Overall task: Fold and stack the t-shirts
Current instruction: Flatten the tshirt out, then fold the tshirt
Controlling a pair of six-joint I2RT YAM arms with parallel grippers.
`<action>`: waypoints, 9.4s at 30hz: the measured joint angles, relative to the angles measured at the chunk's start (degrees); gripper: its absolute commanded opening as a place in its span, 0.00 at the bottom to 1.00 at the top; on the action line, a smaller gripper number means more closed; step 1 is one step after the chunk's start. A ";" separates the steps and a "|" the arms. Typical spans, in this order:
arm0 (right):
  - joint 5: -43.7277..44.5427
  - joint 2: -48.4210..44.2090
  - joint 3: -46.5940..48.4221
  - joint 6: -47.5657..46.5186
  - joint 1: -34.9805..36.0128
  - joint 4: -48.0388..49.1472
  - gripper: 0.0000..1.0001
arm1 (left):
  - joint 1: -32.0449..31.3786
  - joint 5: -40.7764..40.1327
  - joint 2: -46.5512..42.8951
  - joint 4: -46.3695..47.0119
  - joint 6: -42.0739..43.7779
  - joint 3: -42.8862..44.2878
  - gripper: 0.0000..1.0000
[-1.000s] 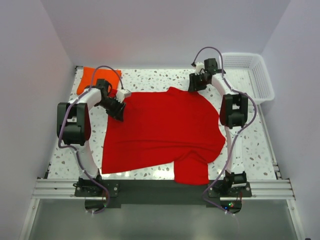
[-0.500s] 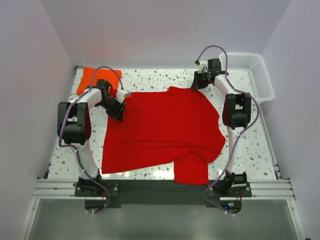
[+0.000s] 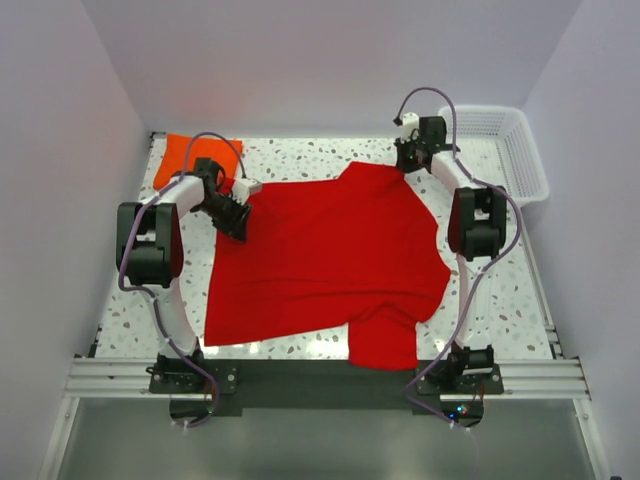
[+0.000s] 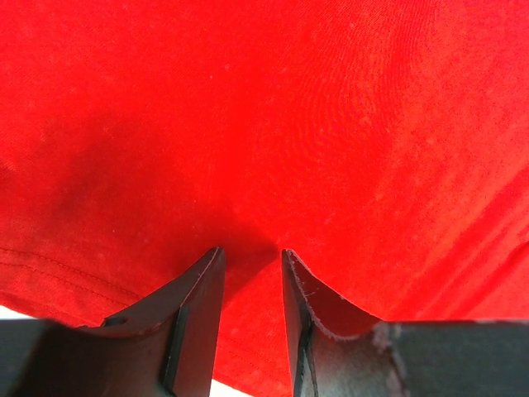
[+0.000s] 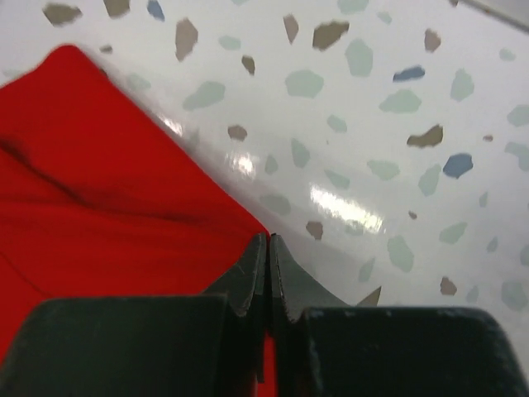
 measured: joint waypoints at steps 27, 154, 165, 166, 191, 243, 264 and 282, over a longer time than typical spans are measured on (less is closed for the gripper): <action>-9.49 4.70 10.58 1.60 3.28 -1.25 0.51 | -2.49 -3.82 0.42 -1.40 1.57 0.96 0.37; -6.78 -50.97 -37.86 -38.88 3.04 -51.01 0.56 | -3.58 11.56 -31.76 -8.00 11.50 -15.98 0.62; 2.99 -63.60 -66.73 -42.53 4.81 -41.20 0.50 | -3.58 6.97 -39.67 -9.35 12.92 -25.88 0.61; 3.39 -63.98 -67.58 -42.53 5.44 -39.93 0.50 | -3.58 6.47 -39.67 -9.20 12.85 -26.34 0.61; 12.72 -61.48 -78.71 -39.12 18.16 -25.40 0.00 | -3.58 -1.11 -37.79 -1.84 10.93 -30.49 0.60; 8.39 -59.93 -74.51 -38.88 18.14 -31.58 0.00 | -1.05 -3.43 -39.76 -2.38 51.76 -43.52 0.00; 7.34 -59.93 -73.68 -38.86 18.14 -32.89 0.00 | -1.38 -3.28 -39.15 -6.93 53.05 -40.15 0.42; 4.92 -64.48 -73.66 -39.04 18.14 -36.85 0.00 | -1.66 -4.50 -42.58 0.68 54.51 -46.05 0.00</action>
